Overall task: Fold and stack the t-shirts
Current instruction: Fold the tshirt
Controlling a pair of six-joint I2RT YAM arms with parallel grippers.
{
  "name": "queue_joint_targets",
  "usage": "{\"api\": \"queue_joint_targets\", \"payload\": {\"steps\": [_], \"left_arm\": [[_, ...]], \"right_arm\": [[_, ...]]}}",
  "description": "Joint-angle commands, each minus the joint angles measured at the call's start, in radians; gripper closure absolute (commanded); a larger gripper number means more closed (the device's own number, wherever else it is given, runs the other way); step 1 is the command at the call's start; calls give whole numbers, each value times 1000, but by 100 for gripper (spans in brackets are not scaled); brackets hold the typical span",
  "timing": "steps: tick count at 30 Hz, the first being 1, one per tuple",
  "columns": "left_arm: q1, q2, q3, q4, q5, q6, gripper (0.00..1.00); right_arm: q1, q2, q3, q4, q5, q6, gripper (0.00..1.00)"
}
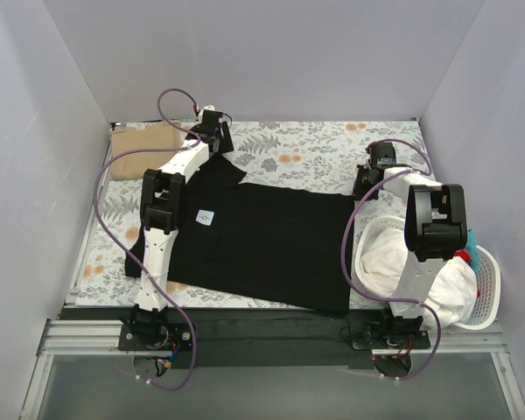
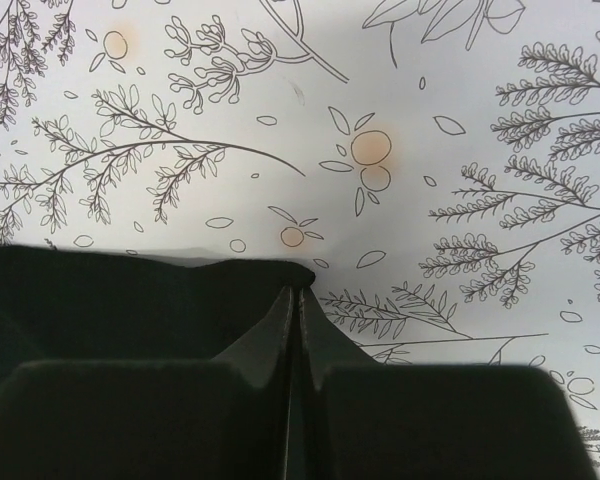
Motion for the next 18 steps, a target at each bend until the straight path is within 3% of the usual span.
{"api": "queue_joint_targets", "payload": {"steps": [1,15,18], "left_arm": [[-8,8,52,10,-28,13,27],[-11,32,52,37,-73,6,52],[-11,37,55,39,-83,4,63]], "right_arm": [[1,-7,-30,-9,-19,-11,95],[1,-19,-49,-8,-25,-28,96],[1,-18,-50,-8,-28,-28,96]]}}
